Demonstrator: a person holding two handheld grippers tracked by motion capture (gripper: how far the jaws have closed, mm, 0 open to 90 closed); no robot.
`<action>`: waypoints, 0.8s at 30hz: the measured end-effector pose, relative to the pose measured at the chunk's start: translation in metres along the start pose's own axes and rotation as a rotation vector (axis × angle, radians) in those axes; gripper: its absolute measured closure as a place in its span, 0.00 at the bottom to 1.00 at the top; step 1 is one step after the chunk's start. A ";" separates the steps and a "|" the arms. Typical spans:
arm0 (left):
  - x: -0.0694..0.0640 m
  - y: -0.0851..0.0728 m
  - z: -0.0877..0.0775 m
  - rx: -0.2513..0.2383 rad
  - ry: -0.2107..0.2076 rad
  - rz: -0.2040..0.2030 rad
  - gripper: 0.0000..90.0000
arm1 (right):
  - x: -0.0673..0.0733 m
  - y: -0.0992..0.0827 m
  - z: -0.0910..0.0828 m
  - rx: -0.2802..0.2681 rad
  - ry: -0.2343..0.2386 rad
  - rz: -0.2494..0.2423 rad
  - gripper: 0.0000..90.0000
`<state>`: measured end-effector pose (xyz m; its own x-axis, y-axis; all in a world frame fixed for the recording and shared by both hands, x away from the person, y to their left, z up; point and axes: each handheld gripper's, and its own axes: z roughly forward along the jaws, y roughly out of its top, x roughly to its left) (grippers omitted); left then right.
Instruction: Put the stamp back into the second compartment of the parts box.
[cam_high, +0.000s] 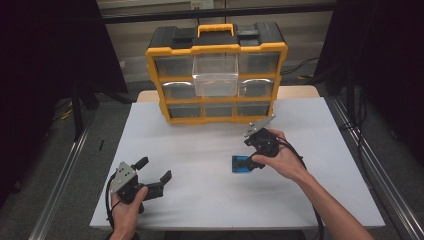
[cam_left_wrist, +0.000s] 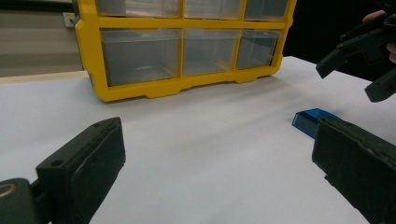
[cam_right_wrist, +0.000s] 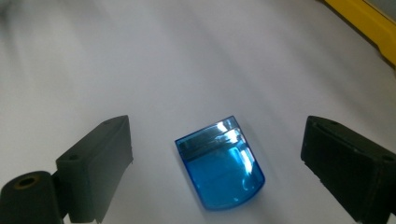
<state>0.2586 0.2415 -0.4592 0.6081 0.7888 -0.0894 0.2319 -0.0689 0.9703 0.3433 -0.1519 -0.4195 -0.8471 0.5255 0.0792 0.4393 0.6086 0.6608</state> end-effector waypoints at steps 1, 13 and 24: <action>0.000 0.000 0.000 0.000 0.000 0.000 0.03 | 0.000 0.000 0.000 0.000 0.000 0.000 0.10; 0.001 -0.001 0.001 0.008 -0.003 -0.013 0.03 | -0.012 0.012 0.016 0.199 0.059 -0.061 0.15; 0.002 -0.001 0.000 0.012 0.000 -0.012 0.03 | -0.015 0.010 0.036 0.305 0.080 -0.052 0.23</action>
<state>0.2597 0.2433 -0.4605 0.6054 0.7895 -0.1011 0.2484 -0.0668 0.9663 0.3710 -0.1323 -0.4411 -0.8862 0.4481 0.1179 0.4542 0.7898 0.4122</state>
